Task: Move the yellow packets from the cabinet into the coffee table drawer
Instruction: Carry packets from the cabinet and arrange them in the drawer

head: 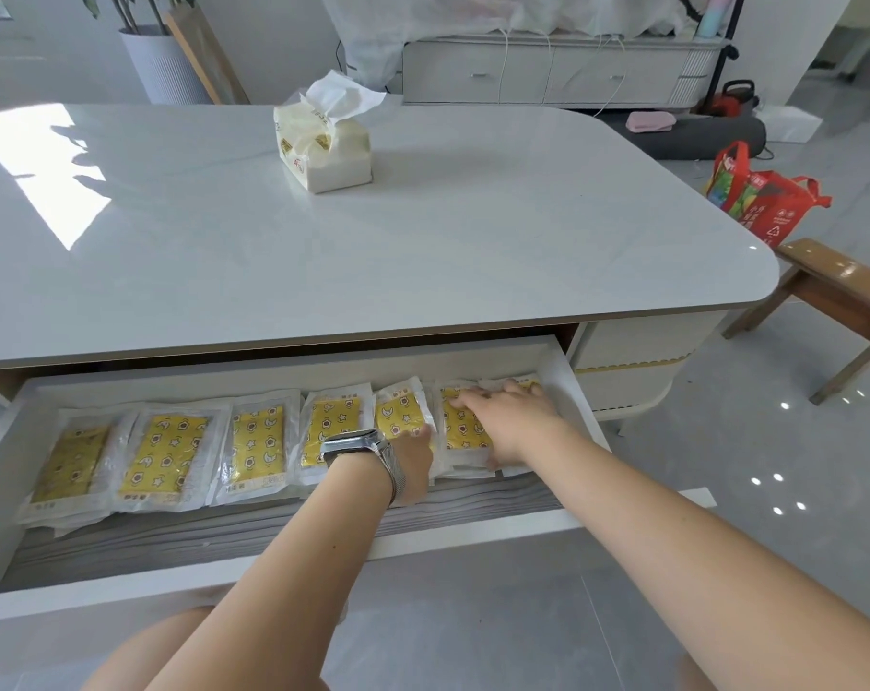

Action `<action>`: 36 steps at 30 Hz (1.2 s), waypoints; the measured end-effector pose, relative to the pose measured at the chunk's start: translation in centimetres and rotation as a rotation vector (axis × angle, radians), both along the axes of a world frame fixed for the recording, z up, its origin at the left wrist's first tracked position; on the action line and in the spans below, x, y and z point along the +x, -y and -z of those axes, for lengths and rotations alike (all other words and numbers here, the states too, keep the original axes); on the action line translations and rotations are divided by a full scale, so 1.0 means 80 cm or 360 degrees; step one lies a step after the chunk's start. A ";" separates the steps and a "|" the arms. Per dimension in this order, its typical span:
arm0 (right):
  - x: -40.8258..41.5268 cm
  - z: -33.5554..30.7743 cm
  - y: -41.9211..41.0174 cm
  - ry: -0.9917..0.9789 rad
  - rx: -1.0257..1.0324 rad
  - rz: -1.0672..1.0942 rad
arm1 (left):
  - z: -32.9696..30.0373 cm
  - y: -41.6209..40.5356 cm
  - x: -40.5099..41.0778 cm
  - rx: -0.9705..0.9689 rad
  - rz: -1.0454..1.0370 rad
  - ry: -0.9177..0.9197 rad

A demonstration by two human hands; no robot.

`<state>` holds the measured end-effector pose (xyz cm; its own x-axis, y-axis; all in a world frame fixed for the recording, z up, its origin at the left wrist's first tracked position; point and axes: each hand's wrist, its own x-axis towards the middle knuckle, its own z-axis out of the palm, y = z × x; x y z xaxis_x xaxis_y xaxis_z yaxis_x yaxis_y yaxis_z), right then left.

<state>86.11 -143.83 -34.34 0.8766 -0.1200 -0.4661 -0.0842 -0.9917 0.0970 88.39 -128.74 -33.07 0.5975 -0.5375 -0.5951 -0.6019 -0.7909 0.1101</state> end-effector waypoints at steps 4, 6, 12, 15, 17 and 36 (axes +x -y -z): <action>-0.003 0.000 0.002 0.0035 0.0135 0.0021 | 0.004 0.002 0.009 0.0025 0.0052 0.0202; -0.004 -0.002 0.006 0.0173 0.0236 0.0025 | -0.001 0.001 0.014 -0.0041 0.0024 0.0371; -0.001 0.005 0.007 0.0103 0.0282 0.0004 | 0.010 -0.004 0.035 0.0255 0.0271 0.0492; 0.002 0.012 0.009 0.0070 0.0185 -0.0049 | 0.025 -0.014 0.046 0.0196 0.0331 0.0554; 0.003 0.014 0.011 0.0061 0.0140 -0.0075 | 0.028 -0.023 0.052 0.0167 0.0389 0.0592; -0.006 -0.031 0.017 0.0315 0.0687 0.0267 | -0.015 -0.048 0.041 0.0054 0.0055 0.0071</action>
<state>85.65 -145.17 -31.88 0.9383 -0.0995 -0.3312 -0.2210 -0.9093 -0.3528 91.69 -124.91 -31.84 0.6053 -0.5381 -0.5866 -0.6325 -0.7725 0.0560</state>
